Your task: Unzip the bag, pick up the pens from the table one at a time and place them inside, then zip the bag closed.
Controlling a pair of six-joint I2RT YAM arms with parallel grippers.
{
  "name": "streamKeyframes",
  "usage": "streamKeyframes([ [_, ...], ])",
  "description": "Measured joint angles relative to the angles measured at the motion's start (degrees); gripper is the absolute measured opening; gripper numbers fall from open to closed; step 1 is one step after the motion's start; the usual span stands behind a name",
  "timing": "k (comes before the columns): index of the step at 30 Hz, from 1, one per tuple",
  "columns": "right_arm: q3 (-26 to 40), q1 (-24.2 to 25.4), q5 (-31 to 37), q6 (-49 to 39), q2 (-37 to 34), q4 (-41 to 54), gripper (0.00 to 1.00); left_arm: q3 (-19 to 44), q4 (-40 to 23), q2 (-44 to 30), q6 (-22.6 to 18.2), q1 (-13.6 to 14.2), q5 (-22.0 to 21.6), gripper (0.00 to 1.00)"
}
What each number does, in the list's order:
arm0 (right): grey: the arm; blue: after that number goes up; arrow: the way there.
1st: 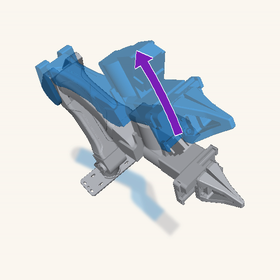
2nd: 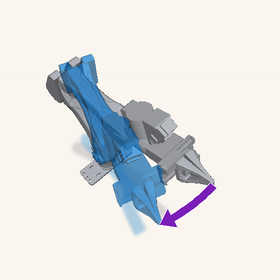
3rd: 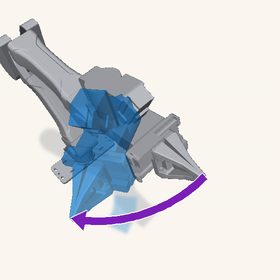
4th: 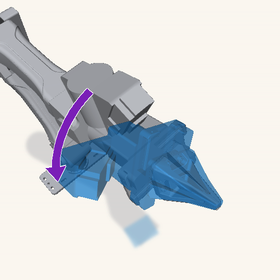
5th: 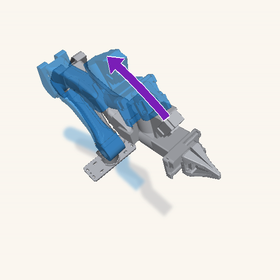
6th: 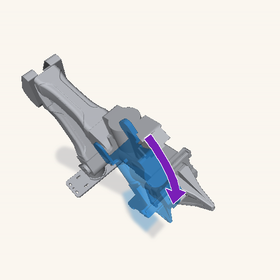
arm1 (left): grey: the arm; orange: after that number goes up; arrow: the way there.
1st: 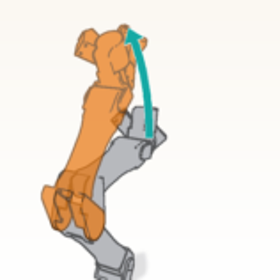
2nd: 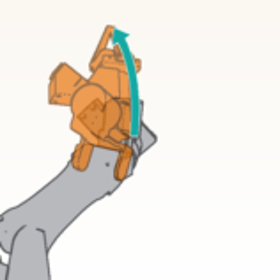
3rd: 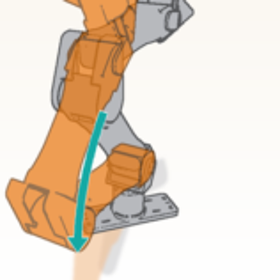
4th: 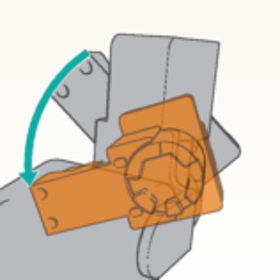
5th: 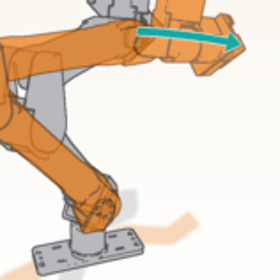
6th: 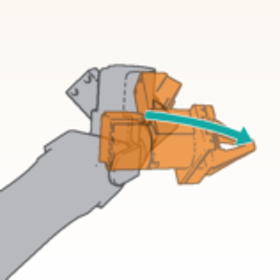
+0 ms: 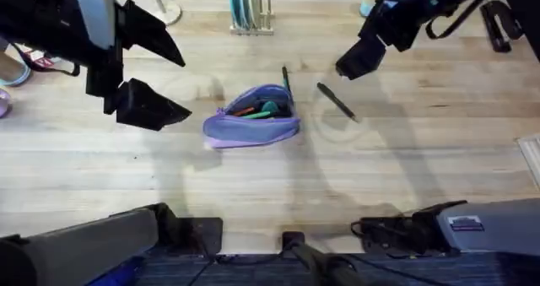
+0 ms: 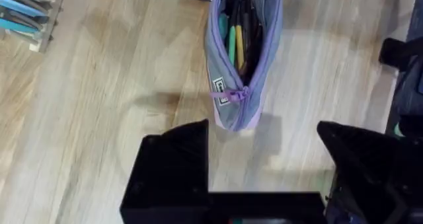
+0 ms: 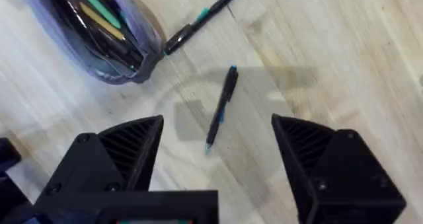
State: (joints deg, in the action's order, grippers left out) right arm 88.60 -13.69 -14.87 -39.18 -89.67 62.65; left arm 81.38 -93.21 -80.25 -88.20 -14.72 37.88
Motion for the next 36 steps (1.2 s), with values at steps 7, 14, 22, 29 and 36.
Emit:
streamKeyframes([
  [7,0.0,0.0,1.09,0.02,-4.86,-0.02,0.997,0.0,0.0,0.0,0.01,0.0,-0.01,0.993],
  [14,0.0,0.07,2.36,3.8,-10.71,-1.42,0.997,0.0,0.0,-0.01,0.01,0.0,0.0,0.993],
  [22,-1.84,0.52,4.21,9.08,-16.77,-2.96,0.997,0.0,-0.04,0.0,0.0,0.0,-0.01,0.993],
  [29,-13.36,-0.22,7.46,15.75,-17.55,-17.41,0.997,0.0,-0.04,0.0,0.0,0.0,0.01,0.993],
  [36,-18.74,-4.17,13.68,18.66,-15.14,-24.76,0.383,0.0,-0.07,0.0,0.0,0.0,0.0,0.993],
])
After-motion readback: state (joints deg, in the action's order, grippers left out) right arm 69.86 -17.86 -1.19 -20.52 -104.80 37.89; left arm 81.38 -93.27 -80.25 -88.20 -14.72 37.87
